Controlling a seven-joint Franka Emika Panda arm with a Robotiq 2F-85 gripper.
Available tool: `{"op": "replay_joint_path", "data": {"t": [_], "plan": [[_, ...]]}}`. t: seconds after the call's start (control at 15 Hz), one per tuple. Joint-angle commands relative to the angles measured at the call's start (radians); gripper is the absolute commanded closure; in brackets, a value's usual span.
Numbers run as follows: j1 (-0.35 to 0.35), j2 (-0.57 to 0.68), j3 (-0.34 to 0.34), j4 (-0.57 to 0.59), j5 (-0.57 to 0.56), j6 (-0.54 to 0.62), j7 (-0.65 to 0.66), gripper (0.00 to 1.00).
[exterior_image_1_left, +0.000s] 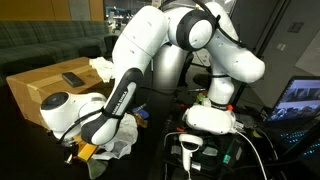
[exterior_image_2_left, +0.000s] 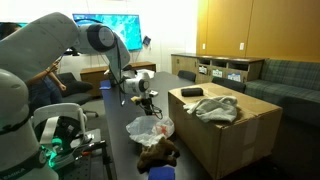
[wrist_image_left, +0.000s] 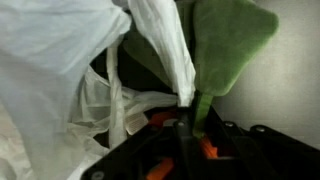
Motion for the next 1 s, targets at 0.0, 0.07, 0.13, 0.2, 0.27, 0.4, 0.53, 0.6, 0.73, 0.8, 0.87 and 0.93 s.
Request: {"op": "replay_joint_path", "data": {"t": [0.0,0.07,0.13,0.2,0.27,0.4,0.53,0.6,0.73,0.8,0.87,0.93], "plan": [[0.003,-0.058,-0.002,-0.065,0.005,0.046,-0.032,0.44],[0.015,-0.071,-0.006,-0.075,-0.003,0.053,-0.031,0.35],[0.023,-0.084,-0.006,-0.085,-0.008,0.057,-0.039,0.28],[0.038,-0.095,-0.011,-0.088,-0.016,0.057,-0.041,0.22],[0.054,-0.101,-0.016,-0.082,-0.025,0.049,-0.044,0.13],[0.079,-0.115,-0.020,-0.074,-0.041,0.034,-0.052,0.01],[0.096,-0.113,-0.017,-0.050,-0.046,0.016,-0.066,0.00],[0.099,-0.110,-0.016,-0.038,-0.046,0.009,-0.076,0.00],[0.093,-0.097,-0.009,-0.017,-0.037,-0.003,-0.106,0.00],[0.084,-0.089,-0.008,-0.006,-0.031,-0.010,-0.122,0.00],[0.076,-0.079,-0.007,0.006,-0.027,-0.016,-0.135,0.00],[0.067,-0.076,-0.007,0.011,-0.024,-0.019,-0.148,0.00]]}}
